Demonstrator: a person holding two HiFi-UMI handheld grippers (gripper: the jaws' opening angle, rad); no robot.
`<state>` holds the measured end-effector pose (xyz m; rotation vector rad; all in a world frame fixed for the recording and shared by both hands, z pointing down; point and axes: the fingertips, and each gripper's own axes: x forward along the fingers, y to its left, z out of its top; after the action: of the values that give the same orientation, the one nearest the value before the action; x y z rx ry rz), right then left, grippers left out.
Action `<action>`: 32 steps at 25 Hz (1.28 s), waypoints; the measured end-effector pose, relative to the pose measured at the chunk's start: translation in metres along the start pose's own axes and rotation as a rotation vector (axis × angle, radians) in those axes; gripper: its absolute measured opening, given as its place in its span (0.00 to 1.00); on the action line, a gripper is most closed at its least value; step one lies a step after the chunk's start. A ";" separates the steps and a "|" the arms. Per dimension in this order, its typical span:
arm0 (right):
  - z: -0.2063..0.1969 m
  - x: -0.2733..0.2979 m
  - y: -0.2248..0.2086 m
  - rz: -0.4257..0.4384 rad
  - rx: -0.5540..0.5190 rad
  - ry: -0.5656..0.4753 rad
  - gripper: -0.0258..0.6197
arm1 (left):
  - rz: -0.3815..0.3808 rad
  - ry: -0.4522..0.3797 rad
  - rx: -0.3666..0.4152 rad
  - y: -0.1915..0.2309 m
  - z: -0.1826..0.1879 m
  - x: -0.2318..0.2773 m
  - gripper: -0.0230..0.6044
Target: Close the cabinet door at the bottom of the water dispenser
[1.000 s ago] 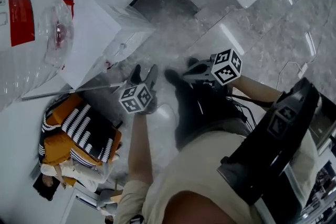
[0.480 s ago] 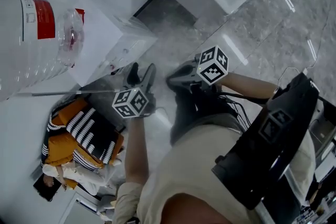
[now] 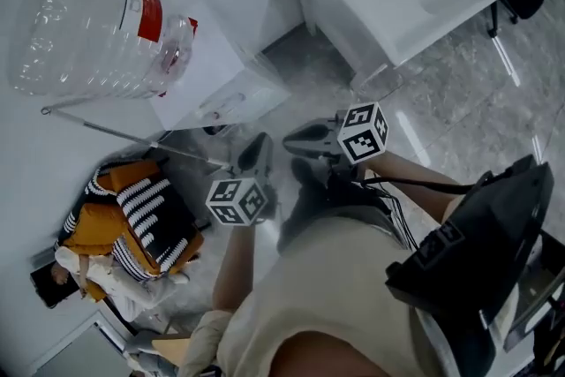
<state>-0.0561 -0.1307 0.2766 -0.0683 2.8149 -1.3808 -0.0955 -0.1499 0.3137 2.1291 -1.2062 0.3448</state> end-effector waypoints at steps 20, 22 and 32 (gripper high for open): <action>-0.042 0.021 0.091 -0.056 -0.073 -0.044 0.06 | -0.060 -0.111 0.150 -0.041 0.003 -0.094 0.03; -0.048 0.035 0.105 -0.056 -0.111 -0.039 0.06 | -0.075 -0.117 0.166 -0.042 -0.002 -0.111 0.03; -0.083 0.084 0.161 -0.052 -0.184 -0.088 0.06 | -0.102 -0.147 0.177 -0.033 -0.035 -0.184 0.03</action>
<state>-0.1483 0.0295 0.2012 -0.1990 2.8765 -1.0933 -0.1647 0.0069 0.2307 2.3948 -1.1801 0.2613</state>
